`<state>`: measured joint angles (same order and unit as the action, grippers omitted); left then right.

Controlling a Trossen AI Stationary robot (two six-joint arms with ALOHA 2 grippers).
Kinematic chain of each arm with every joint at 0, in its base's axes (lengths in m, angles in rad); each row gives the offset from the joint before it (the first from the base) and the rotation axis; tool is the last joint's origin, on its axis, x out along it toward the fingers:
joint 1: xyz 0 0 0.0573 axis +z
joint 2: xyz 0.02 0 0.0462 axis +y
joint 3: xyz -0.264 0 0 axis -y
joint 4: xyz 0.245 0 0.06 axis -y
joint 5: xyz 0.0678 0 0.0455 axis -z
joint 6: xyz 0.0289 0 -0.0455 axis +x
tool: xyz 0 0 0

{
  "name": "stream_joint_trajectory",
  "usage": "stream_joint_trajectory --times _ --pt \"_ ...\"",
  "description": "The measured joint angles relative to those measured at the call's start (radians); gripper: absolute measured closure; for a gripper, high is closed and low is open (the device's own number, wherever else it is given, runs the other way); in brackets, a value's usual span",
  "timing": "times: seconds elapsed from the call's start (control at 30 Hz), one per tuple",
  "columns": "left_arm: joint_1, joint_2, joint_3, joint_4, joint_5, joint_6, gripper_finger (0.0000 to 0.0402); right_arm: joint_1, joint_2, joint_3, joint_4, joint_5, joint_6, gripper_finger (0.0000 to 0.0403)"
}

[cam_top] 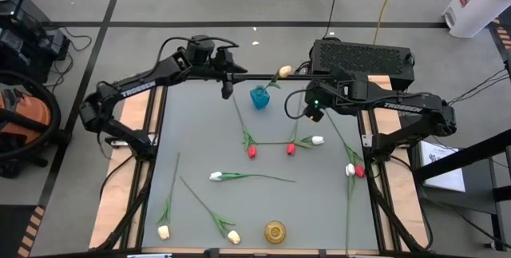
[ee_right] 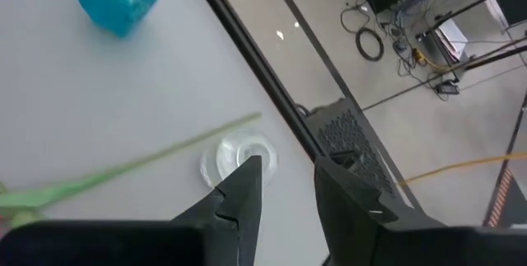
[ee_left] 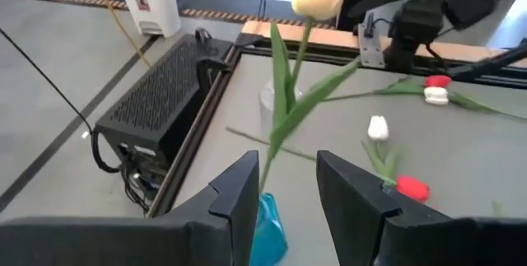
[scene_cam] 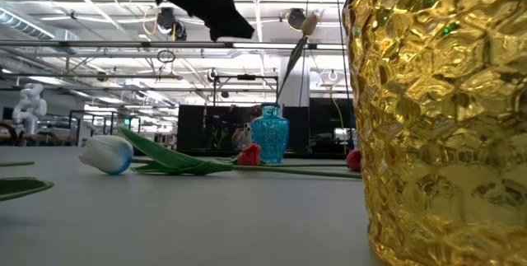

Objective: Sort flowers into vase by color
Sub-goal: Put the right yellow flower into the blue vase

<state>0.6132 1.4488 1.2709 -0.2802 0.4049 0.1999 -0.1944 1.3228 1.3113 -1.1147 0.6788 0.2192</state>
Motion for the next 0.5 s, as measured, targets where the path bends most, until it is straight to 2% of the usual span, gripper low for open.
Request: stream_joint_trajectory --times 0.13,0.27,0.5 --pt "0.0 -0.038 0.0 -0.074 -0.001 0.017 0.0271 0.011 0.0 0.0 -0.011 0.0 -0.013 0.0298" --pt "0.0 -0.085 0.0 -0.13 -0.001 0.074 0.0271 0.049 -0.017 0.0 0.002 0.0 -0.094 0.0298" --pt "0.002 -0.173 0.0 -0.206 0.0 0.099 0.0271 0.133 -0.141 0.0 0.062 0.0 -0.154 0.0298"
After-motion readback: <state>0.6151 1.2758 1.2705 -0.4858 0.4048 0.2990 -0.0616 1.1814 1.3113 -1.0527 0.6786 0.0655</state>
